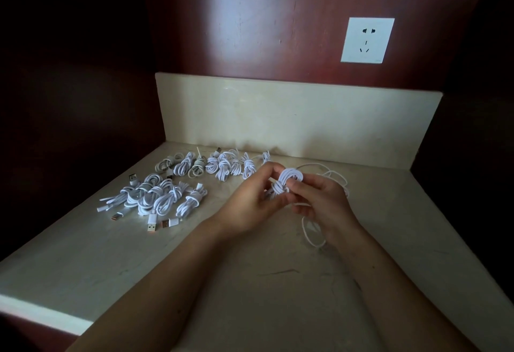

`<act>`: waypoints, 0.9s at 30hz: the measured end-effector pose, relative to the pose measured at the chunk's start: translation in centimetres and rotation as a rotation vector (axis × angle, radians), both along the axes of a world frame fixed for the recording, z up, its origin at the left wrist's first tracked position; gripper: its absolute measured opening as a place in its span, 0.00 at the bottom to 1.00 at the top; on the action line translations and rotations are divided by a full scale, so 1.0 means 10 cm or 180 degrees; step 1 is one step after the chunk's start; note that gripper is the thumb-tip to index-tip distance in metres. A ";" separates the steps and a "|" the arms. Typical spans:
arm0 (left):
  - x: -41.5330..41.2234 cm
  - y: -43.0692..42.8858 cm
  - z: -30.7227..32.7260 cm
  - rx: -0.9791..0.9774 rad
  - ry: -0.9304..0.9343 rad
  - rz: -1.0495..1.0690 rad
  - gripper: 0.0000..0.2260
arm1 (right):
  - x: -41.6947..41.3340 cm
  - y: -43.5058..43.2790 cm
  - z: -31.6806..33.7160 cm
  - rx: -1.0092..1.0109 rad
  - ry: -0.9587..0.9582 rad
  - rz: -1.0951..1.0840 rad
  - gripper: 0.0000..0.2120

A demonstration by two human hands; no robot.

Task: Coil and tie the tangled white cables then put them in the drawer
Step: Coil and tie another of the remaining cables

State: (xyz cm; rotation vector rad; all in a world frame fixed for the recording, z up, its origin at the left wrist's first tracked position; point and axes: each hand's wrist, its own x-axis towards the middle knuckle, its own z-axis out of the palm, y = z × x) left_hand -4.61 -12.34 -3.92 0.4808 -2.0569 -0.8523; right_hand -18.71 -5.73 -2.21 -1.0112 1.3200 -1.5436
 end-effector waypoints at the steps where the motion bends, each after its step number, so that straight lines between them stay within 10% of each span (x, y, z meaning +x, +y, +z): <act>1: 0.00 -0.01 -0.01 -0.0037 -0.0025 0.0024 0.11 | 0.00 0.00 0.00 0.0005 -0.0006 -0.0007 0.05; 27: -0.03 0.04 0.10 0.1300 0.0203 -0.0493 0.10 | -0.04 -0.05 0.00 0.0018 -0.0163 0.0334 0.10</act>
